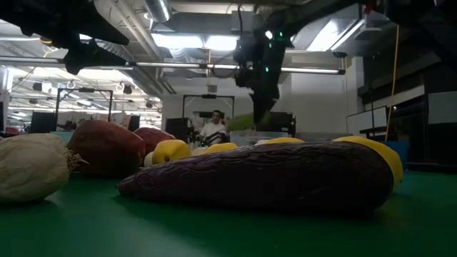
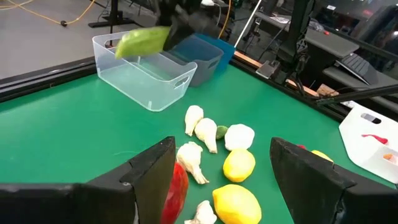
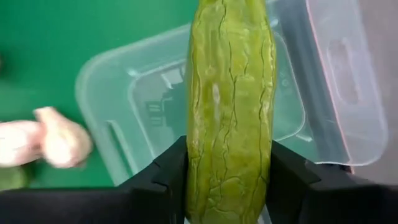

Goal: Sort produce into baskets
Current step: Put the green cucumber into the transparent bin

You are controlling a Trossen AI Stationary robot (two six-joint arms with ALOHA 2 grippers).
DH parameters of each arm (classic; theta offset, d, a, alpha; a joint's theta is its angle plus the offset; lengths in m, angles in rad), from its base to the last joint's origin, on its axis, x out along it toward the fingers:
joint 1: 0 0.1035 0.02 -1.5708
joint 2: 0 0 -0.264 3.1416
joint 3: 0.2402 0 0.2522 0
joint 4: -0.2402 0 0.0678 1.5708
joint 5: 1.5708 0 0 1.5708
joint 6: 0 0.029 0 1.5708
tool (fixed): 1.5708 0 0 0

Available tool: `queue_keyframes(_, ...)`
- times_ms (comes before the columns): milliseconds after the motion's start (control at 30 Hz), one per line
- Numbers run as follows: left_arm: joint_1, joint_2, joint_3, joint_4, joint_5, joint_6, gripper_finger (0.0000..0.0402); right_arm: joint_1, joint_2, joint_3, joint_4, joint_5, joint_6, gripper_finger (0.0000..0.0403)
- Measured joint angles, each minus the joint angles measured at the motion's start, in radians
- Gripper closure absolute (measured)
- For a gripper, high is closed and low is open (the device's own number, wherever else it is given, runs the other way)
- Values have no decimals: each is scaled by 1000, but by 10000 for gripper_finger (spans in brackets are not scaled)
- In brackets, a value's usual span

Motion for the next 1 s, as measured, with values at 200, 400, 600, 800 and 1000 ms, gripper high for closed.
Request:
queue_keyframes(200, 0, 0, 0, 0, 0, 3, 144, -7, -3, -55, 21, 10, -21, 248)
queue_keyframes(400, 0, 0, 0, -1, 0, 0, 144, -20, -2, -66, -18, -3, -21, 248)
queue_keyframes(600, 0, 0, 0, -1, 0, 4, 144, -19, -49, -70, -39, -50, -40, 248)
queue_keyframes(800, 0, 0, 0, -2, 0, 4, 144, -48, -129, -68, -66, -7, -33, 248)
queue_keyframes(1000, 0, 0, 0, -2, 0, 7, 144, -59, -135, -114, -11, 5, -16, 248)
